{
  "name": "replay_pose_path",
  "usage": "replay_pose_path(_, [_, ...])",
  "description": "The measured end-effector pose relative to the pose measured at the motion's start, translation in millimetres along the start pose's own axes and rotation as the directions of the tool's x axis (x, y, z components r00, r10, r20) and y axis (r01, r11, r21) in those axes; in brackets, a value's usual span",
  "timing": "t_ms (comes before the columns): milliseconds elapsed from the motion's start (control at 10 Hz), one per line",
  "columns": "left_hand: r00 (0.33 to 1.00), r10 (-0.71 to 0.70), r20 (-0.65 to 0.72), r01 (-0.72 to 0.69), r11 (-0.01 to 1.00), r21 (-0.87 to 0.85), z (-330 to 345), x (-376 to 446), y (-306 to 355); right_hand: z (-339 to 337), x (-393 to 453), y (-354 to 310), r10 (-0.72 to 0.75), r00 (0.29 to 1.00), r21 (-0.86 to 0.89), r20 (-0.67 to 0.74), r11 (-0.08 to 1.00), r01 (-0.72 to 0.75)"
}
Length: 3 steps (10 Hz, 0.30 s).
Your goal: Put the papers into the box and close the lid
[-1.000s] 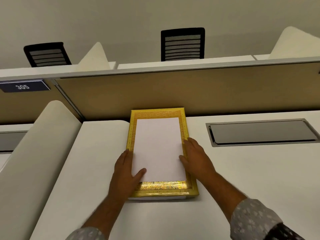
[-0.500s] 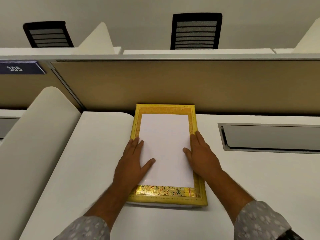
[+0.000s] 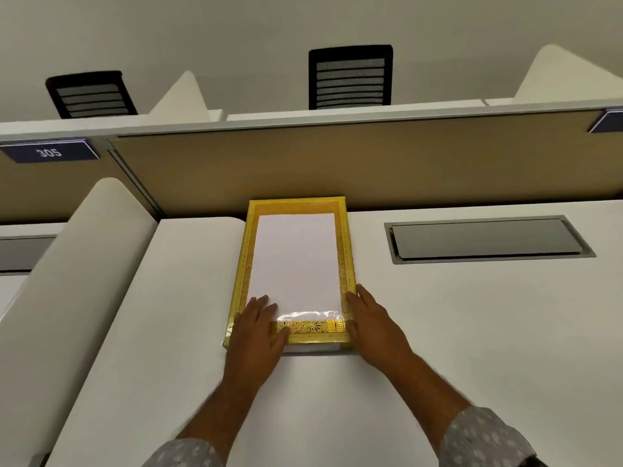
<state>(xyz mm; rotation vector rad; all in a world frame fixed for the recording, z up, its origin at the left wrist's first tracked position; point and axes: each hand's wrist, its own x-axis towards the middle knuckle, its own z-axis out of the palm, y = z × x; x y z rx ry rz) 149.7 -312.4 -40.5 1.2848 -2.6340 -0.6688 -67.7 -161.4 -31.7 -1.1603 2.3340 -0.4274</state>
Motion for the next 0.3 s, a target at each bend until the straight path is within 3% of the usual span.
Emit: replay_pose_path(300, [0.998, -0.065, 0.02, 0.066, 0.998, -0.018, 7.5, -75.8, 32.3, 4.2, -79.8, 19.8, -0.025, 0.999, 0.035, 0.028, 0.999, 0.024])
